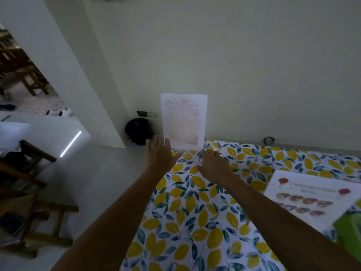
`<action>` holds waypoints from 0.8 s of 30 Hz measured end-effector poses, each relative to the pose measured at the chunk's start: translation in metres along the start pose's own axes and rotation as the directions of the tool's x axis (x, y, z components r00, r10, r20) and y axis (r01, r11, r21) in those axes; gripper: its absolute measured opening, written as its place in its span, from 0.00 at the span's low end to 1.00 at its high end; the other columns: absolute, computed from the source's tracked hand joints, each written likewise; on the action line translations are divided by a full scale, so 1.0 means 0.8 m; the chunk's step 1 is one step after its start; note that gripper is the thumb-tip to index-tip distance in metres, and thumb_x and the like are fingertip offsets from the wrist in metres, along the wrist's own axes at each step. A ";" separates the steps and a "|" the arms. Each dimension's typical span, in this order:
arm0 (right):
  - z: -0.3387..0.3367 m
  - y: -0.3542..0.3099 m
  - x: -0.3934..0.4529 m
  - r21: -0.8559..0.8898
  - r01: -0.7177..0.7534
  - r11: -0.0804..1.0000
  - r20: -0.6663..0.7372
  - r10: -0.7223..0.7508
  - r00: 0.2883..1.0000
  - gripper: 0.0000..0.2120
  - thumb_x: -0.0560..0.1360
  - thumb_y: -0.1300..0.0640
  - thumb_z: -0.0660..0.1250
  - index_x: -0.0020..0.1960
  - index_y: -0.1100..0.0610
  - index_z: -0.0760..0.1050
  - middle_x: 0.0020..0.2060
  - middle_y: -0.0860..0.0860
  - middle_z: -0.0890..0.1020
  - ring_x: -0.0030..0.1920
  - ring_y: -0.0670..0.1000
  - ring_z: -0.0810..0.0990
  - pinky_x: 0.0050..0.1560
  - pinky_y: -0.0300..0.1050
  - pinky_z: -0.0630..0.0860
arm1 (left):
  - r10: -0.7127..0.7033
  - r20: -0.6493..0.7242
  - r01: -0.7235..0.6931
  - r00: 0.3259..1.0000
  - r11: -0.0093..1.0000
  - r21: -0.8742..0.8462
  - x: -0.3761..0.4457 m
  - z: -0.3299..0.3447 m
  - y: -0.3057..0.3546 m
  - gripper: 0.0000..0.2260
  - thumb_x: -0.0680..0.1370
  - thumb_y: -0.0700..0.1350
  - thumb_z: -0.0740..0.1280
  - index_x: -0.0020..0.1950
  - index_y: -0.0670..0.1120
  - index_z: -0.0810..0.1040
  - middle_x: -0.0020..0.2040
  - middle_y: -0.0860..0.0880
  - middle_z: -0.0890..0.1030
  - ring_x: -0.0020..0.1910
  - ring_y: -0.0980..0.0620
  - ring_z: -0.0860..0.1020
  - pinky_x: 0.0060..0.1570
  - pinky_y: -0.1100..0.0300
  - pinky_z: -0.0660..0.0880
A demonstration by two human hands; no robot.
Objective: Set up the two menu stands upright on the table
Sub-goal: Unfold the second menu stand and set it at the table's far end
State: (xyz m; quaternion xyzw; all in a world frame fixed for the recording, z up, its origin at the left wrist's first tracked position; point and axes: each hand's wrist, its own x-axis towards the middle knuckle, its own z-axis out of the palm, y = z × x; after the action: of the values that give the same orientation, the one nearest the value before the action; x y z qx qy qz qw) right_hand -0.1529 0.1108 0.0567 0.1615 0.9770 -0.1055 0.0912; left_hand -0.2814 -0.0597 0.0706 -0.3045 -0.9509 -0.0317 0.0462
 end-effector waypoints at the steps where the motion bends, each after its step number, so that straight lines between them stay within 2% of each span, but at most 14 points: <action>1: -0.002 -0.002 -0.018 -0.005 0.036 0.999 -0.005 -0.036 0.999 0.36 0.81 0.42 0.58 0.79 0.61 0.52 0.77 0.61 0.59 0.75 0.64 0.60 0.69 0.59 0.68 | -0.001 -0.008 0.001 1.000 1.000 0.011 -0.018 -0.006 0.008 0.40 0.75 0.71 0.56 0.74 0.41 0.65 0.76 0.38 0.64 0.76 0.39 0.61 0.72 0.35 0.53; 6: -0.009 -0.001 -0.121 0.011 0.156 0.988 -0.038 -0.155 0.987 0.34 0.81 0.43 0.59 0.79 0.61 0.52 0.76 0.60 0.61 0.74 0.63 0.62 0.68 0.58 0.71 | -0.040 -0.010 0.040 0.999 0.999 0.000 -0.114 -0.037 0.057 0.40 0.76 0.71 0.54 0.76 0.42 0.62 0.78 0.39 0.60 0.77 0.41 0.58 0.74 0.36 0.50; 10: -0.012 0.018 -0.213 0.018 0.178 0.984 -0.041 -0.177 0.983 0.34 0.81 0.43 0.59 0.79 0.60 0.53 0.76 0.59 0.62 0.74 0.62 0.63 0.69 0.58 0.69 | -0.050 -0.014 0.050 0.999 0.999 -0.001 -0.191 -0.056 0.107 0.40 0.75 0.71 0.54 0.77 0.43 0.62 0.78 0.40 0.60 0.77 0.41 0.58 0.73 0.37 0.52; 12: -0.012 0.034 -0.258 0.011 0.174 0.985 -0.035 -0.173 0.984 0.35 0.80 0.43 0.59 0.79 0.60 0.53 0.77 0.59 0.61 0.75 0.62 0.63 0.70 0.58 0.69 | -0.008 -0.011 0.008 1.000 0.999 0.035 -0.228 -0.061 0.135 0.40 0.75 0.71 0.55 0.76 0.44 0.63 0.78 0.40 0.60 0.77 0.41 0.58 0.73 0.37 0.54; 17: -0.008 0.095 -0.354 0.050 0.086 0.995 -0.044 -0.084 0.996 0.35 0.80 0.42 0.59 0.79 0.60 0.52 0.77 0.59 0.61 0.75 0.62 0.62 0.68 0.58 0.70 | 0.078 0.047 -0.082 0.996 0.993 0.086 -0.291 -0.074 0.204 0.41 0.76 0.72 0.51 0.78 0.44 0.59 0.79 0.41 0.57 0.78 0.42 0.55 0.74 0.37 0.48; 24: -0.004 0.199 -0.438 0.039 -0.093 0.995 -0.053 0.095 0.994 0.35 0.81 0.43 0.58 0.79 0.60 0.52 0.74 0.60 0.64 0.71 0.63 0.66 0.66 0.58 0.71 | 0.171 0.038 -0.173 0.985 0.981 0.087 -0.317 -0.071 0.282 0.40 0.75 0.72 0.52 0.77 0.45 0.62 0.79 0.41 0.60 0.78 0.43 0.58 0.74 0.37 0.52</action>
State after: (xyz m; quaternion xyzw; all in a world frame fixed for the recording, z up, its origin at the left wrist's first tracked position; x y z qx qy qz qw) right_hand 0.2263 0.1550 0.1056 0.2119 0.9683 -0.1145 0.0662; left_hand 0.0593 -0.0272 0.1072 -0.3836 -0.9220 0.0199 0.0480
